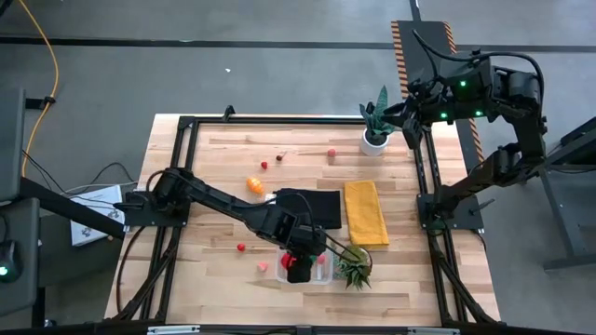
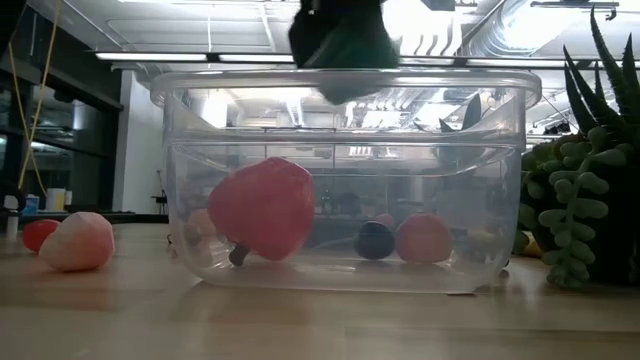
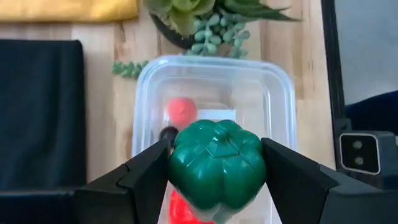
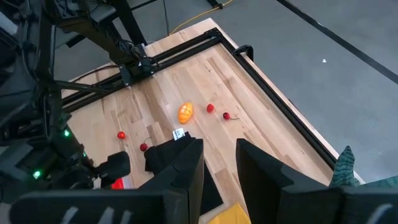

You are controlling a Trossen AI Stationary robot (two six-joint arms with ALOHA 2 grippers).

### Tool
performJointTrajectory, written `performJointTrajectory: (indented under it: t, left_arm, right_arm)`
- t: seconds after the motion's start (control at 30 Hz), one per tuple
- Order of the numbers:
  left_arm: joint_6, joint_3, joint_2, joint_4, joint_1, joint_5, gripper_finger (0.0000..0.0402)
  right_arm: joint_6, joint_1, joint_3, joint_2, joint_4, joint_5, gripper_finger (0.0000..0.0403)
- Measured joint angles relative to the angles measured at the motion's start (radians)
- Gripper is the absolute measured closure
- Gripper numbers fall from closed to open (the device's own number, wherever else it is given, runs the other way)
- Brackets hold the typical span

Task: Pick and placing Produce into tupperware
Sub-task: Put the bell pepper into the transparent bin

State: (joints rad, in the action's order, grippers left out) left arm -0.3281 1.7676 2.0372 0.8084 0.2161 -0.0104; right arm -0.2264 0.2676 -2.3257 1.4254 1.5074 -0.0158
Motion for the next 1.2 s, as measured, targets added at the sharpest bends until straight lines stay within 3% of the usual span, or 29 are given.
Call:
performJointTrajectory:
  t: [1.2]
  left_arm:
    - [0.017, -0.017, 0.028, 0.001, 0.0, -0.024, 0.0172]
  right_arm:
    - [-0.027, 0.0, 0.0, 0.0, 0.0, 0.0, 0.0317]
